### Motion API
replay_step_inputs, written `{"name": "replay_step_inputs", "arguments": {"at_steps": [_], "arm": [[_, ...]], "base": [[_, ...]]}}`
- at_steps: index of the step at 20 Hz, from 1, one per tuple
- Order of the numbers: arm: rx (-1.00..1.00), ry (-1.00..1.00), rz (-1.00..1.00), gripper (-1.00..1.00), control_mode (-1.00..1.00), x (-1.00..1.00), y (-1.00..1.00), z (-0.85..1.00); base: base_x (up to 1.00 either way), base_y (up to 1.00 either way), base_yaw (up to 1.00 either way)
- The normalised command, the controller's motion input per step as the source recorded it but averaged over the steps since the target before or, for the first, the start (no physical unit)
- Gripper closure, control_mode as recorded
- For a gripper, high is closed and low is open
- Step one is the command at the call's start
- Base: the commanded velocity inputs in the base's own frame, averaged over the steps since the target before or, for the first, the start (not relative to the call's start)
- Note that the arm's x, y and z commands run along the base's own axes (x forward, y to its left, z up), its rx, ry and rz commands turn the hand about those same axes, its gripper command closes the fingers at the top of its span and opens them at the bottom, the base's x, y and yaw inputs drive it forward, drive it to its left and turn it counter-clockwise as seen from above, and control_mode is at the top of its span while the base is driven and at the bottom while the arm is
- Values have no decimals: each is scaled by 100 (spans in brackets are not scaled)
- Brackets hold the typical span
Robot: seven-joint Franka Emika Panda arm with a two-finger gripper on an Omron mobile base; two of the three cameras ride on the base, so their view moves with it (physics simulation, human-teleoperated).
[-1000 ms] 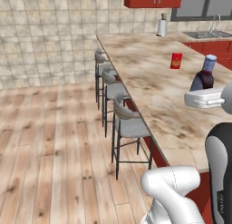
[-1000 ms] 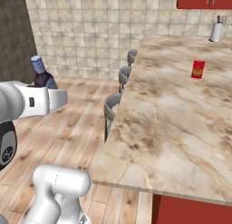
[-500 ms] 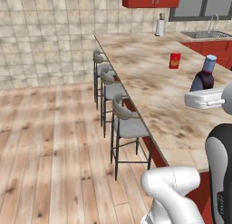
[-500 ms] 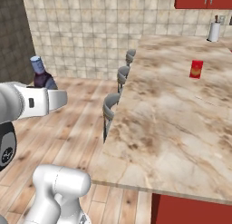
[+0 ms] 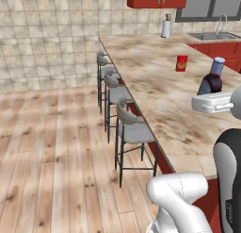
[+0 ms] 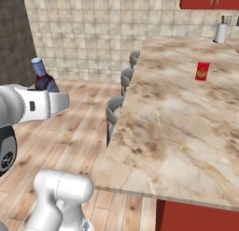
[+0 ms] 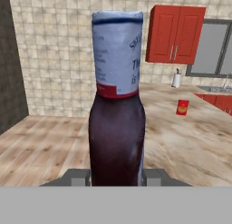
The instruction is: Move the condiment bottle and shaker from the cabinet to the dining counter.
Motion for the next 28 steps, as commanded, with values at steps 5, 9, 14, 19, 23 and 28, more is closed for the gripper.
{"name": "replay_step_inputs", "arguments": {"at_steps": [5, 9, 14, 19, 23, 28], "arm": [[0, 0, 0, 100, 100, 0, 0, 0], [0, 0, 0, 100, 100, 0, 0, 0], [0, 6, 0, 100, -100, 3, 0, -15], [0, 12, 0, 100, -100, 9, -1, -31], [0, 4, 0, 100, -100, 3, -10, -30], [0, 0, 1, 100, -100, 0, -37, -36]], "base": [[1, 1, 0], [5, 6, 0], [2, 0, 0], [0, 0, 0], [0, 0, 0], [0, 0, 0]]}}
